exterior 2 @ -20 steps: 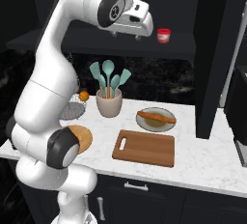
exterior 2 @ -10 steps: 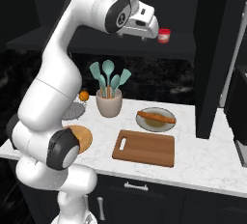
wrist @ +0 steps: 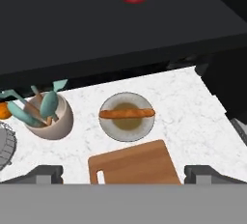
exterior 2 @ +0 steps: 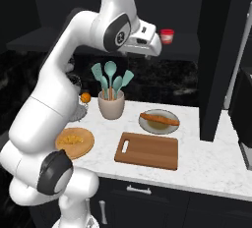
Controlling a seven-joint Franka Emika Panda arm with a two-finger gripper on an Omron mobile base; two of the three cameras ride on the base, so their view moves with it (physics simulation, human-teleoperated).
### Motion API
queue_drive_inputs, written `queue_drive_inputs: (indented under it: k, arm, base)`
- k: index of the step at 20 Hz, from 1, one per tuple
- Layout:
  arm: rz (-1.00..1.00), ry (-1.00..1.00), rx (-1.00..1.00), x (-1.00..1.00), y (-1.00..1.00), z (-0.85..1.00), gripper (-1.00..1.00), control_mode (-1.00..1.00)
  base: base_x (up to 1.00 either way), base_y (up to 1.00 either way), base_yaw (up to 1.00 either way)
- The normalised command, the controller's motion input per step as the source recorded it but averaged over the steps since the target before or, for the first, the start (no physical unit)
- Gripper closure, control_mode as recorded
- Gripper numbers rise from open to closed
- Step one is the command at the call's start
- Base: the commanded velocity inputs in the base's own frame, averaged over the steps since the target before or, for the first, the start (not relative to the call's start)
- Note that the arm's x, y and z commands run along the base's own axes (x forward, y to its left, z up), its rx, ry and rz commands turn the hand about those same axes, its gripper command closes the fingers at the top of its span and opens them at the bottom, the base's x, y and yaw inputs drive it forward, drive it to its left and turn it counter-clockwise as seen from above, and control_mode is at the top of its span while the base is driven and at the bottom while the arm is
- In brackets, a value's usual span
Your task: From the different types of pastries on the counter, select a croissant and place it on the cutting board. Then retrieve a jar of jam from the cabinet and place it alongside the croissant on the cutting board.
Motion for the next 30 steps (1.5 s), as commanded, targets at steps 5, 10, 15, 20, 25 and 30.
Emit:
queue_drive_inputs:
  k: [5, 10, 15, 20, 25, 30]
  arm:
    - [-0.09, -0.15, 0.03, 0.55, 0.0, 0.16, -1.0, -1.0]
    - [-0.1, -0.16, 0.04, 0.69, -0.03, 0.26, -1.0, -1.0]
    - [0.0, -0.15, 0.06, 0.13, -0.27, 0.17, -1.0, -1.0]
    - [0.0, -0.19, 0.05, 0.23, -0.35, 0.23, -1.0, -1.0]
    - [0.0, 0.0, 0.0, 0.0, 0.0, 0.0, -1.0, -1.0]
    - [0.0, 0.03, -0.03, 0.21, 0.0, -0.16, -1.0, -1.0]
  base:
    - [0.0, 0.0, 0.0]
    - [0.0, 0.0, 0.0]
    - [0.0, 0.0, 0.0]
    - [0.0, 0.0, 0.0]
    - [0.0, 0.0, 0.0]
    - [0.0, 0.0, 0.0]
